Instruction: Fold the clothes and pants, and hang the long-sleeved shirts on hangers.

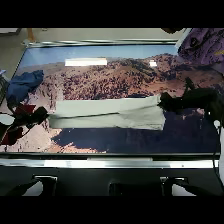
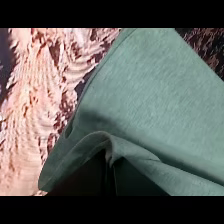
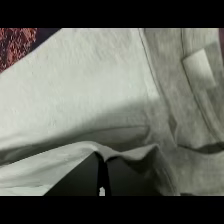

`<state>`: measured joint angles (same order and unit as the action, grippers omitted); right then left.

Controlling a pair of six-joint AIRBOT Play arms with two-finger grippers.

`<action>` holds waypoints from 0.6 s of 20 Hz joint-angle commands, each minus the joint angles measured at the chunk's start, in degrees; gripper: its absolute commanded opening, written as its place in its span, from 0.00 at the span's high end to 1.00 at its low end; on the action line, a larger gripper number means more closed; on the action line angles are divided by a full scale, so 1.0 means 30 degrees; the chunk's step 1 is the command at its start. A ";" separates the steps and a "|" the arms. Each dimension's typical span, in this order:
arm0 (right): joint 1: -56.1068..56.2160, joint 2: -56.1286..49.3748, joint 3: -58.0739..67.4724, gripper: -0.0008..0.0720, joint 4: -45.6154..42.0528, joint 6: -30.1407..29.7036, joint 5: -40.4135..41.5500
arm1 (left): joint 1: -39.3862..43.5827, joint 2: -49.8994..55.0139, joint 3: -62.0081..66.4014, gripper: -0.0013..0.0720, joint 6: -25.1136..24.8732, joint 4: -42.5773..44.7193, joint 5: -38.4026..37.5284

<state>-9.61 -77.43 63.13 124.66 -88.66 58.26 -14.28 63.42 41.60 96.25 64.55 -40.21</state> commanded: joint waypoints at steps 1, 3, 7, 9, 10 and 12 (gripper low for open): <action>0.0073 -0.1945 0.2157 0.94 -0.0605 0.0044 -0.0277 | 0.0029 0.2120 0.1945 0.96 -0.0867 0.0036 0.0554; 0.0073 -0.2674 0.2776 0.94 -0.0576 -0.0029 -0.0517 | 0.0029 0.3388 0.3096 0.96 -0.1158 -0.0015 0.0517; 0.0080 -0.4087 0.3534 0.94 -0.0153 -0.0328 -0.1005 | 0.0517 0.5916 0.5450 0.96 -0.1676 -0.0022 0.0211; 0.0080 -0.4816 0.3534 0.94 -0.0058 -0.0590 -0.1421 | 0.1086 0.7125 0.6222 0.96 -0.1661 -0.0022 0.0233; 0.0080 -0.5158 0.3534 0.94 0.0000 -0.0743 -0.1712 | 0.1282 0.7730 0.6492 0.96 -0.1647 -0.0029 0.0270; 0.0073 -0.5850 0.3534 0.94 0.0182 -0.0823 -0.2266 | 0.1588 0.8655 0.6900 0.96 -0.1588 -0.0029 0.0291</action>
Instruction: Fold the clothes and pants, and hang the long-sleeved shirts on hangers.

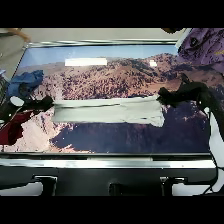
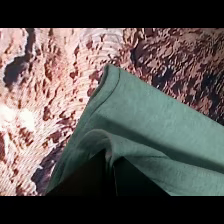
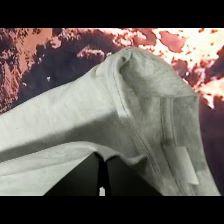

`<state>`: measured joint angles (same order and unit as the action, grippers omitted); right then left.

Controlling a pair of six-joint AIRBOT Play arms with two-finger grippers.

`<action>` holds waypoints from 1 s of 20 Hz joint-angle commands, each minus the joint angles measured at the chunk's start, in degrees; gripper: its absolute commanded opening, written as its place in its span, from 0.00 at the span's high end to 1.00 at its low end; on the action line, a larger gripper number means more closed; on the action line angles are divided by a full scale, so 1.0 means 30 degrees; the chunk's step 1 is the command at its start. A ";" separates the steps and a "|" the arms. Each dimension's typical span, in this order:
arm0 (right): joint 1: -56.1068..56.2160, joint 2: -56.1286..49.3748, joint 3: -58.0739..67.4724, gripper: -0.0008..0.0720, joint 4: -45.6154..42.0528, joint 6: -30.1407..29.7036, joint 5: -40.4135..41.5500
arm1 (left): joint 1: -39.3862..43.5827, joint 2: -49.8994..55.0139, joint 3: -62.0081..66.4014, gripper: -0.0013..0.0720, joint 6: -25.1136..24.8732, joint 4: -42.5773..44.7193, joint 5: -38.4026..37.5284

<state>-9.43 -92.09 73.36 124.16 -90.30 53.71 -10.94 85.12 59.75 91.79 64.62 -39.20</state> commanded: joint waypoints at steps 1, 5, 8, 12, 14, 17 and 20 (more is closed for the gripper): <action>0.0015 -0.1268 0.0124 0.93 0.0466 -0.0270 -0.0831 | 0.0583 0.1778 0.1042 0.96 -0.0095 -0.0051 -0.0058; -0.0175 -0.1406 0.0670 0.49 0.1275 -0.0270 0.0306 | 0.0852 0.2040 0.1617 0.49 -0.0036 -0.0051 -0.0160; -0.1858 -0.1406 0.3235 0.30 0.1377 -0.1370 0.4379 | 0.0656 0.1494 0.3031 0.29 0.0270 0.0408 -0.2120; -0.4976 -0.1894 0.3891 0.15 0.1581 -0.3774 0.7737 | 0.0678 0.0386 0.4146 0.24 0.0270 0.1705 -0.3730; -0.5384 -0.2980 0.3869 0.10 0.2222 -0.4794 0.9165 | 0.0678 -0.0066 0.4153 0.24 0.0277 0.1698 -0.3738; -0.5100 -0.4881 0.3869 0.10 0.3971 -0.5807 0.9071 | 0.0699 -0.0291 0.4153 0.24 0.0780 0.1683 -0.3789; -0.4335 -0.6280 0.3869 0.10 0.4437 -0.6317 0.9100 | 0.0699 -0.0306 0.4146 0.24 0.0772 0.1683 -0.4167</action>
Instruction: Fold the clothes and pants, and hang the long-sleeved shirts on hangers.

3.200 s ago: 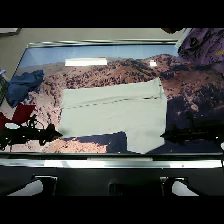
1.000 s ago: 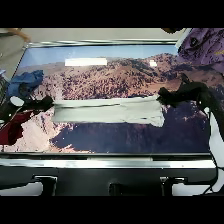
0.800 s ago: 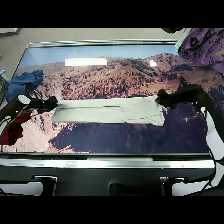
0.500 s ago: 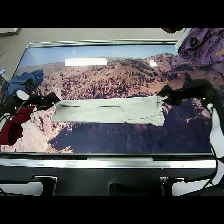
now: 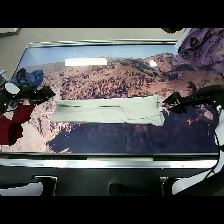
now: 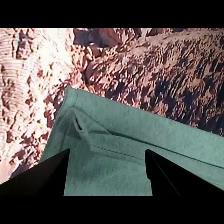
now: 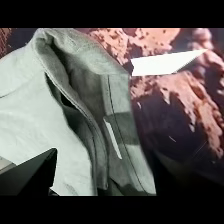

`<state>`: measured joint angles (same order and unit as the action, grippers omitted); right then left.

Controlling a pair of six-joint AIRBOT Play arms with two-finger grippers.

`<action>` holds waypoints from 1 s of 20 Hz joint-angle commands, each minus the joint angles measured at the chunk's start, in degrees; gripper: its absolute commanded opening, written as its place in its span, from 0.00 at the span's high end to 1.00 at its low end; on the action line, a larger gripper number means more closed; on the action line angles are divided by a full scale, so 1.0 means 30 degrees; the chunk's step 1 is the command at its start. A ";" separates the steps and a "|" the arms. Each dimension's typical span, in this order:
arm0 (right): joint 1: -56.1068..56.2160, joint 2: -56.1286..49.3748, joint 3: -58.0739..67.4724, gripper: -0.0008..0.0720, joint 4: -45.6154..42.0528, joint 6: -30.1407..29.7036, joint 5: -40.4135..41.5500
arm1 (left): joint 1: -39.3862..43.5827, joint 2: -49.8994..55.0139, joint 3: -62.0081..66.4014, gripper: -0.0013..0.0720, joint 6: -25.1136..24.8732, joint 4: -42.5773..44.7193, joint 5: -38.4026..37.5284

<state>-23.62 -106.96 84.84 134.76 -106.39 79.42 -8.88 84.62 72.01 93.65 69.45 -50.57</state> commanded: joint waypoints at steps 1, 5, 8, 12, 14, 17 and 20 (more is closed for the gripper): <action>0.0590 -0.1588 0.0044 0.10 0.0954 -0.1078 0.0459 | 0.0015 -0.0138 0.0066 0.24 0.0153 0.0066 -0.0350; 0.1559 -0.1945 0.0044 0.12 0.1188 -0.1144 0.0568 | 0.0036 -0.0138 0.0066 0.24 0.0153 -0.0066 -0.0342; 0.2528 -0.1902 0.0051 0.60 0.1523 -0.1282 0.0423 | 0.0379 -0.0138 0.0066 0.24 0.0131 -0.0153 -0.0291; 0.3016 -0.0160 0.0095 0.94 0.0962 -0.0051 -0.0393 | 0.1960 -0.0058 0.0058 0.49 0.0138 -0.0546 -0.0160; 0.3024 0.1778 0.0109 0.94 -0.0597 0.2033 -0.1013 | 0.3228 0.0131 0.0066 0.83 0.0131 -0.1938 0.0561; 0.3024 0.4575 0.0109 0.94 -0.2849 0.4867 -0.0692 | 0.5814 0.0947 0.0066 0.96 0.0153 -0.4204 0.2259; 0.3016 0.6921 0.0131 0.94 -0.4954 0.6295 -0.0335 | 0.8612 0.2834 0.1020 0.96 0.0146 -0.6579 0.2820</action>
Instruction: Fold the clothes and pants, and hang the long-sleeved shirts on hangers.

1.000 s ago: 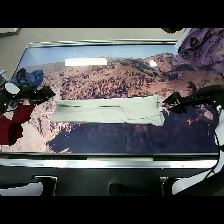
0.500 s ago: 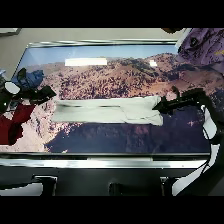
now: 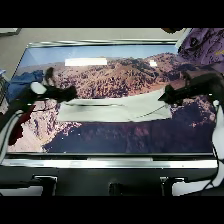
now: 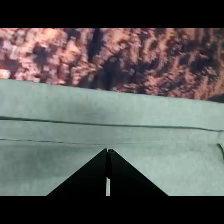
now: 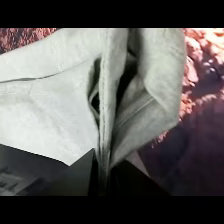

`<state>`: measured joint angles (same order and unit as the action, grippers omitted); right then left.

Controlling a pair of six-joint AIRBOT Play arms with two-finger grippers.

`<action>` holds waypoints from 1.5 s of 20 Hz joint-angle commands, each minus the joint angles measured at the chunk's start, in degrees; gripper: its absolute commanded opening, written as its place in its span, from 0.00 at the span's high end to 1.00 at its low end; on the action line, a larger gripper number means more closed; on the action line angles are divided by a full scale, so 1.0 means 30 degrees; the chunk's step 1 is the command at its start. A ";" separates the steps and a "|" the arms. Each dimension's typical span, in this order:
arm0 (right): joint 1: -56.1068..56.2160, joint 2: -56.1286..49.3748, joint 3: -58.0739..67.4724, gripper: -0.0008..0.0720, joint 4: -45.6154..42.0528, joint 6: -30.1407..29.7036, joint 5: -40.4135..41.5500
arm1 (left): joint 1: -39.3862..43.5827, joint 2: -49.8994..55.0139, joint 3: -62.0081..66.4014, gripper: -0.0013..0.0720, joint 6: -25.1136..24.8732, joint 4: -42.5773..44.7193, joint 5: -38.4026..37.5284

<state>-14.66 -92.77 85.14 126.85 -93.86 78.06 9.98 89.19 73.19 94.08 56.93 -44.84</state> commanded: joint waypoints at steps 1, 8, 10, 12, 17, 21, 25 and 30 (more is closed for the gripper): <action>0.0029 0.2841 0.0044 0.94 -0.2776 0.2302 0.0160 | 0.3330 0.2157 0.1406 0.96 0.0000 -0.2856 0.0903; 0.0029 0.5144 0.1749 0.94 -0.5996 0.3585 0.2645 | 0.8641 0.8888 0.9151 0.96 0.0903 -0.6783 0.0750; 0.0029 0.5158 0.2557 0.94 -0.6484 0.3657 0.3140 | 0.9602 1.0520 1.0914 0.96 0.1705 -0.7315 0.0561; 0.0029 0.5158 0.3177 0.94 -0.6666 0.3665 0.3147 | 1.0346 1.1854 1.2218 0.96 0.2754 -0.7664 0.0386; 0.0029 0.5173 0.4262 0.94 -0.6717 0.3759 0.3300 | 1.1861 1.4360 1.4630 0.96 0.4248 -0.9661 0.1144; 0.0029 0.5209 0.4437 0.94 -0.6717 0.3876 0.3723 | 1.2371 1.4753 1.4659 0.96 0.4036 -1.0061 0.1603; 0.0029 0.5209 0.4503 0.94 -0.7104 0.3891 0.3636 | 1.1380 1.4185 1.4659 0.96 0.3570 -0.9602 0.0306; 0.0146 0.5195 0.5085 0.94 -0.5843 0.4685 0.2637 | 0.8291 1.1387 1.4651 0.96 0.3657 -0.3286 -0.4983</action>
<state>-14.55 -77.19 99.68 106.37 -80.99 88.29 39.40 127.55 117.08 105.23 36.29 -50.50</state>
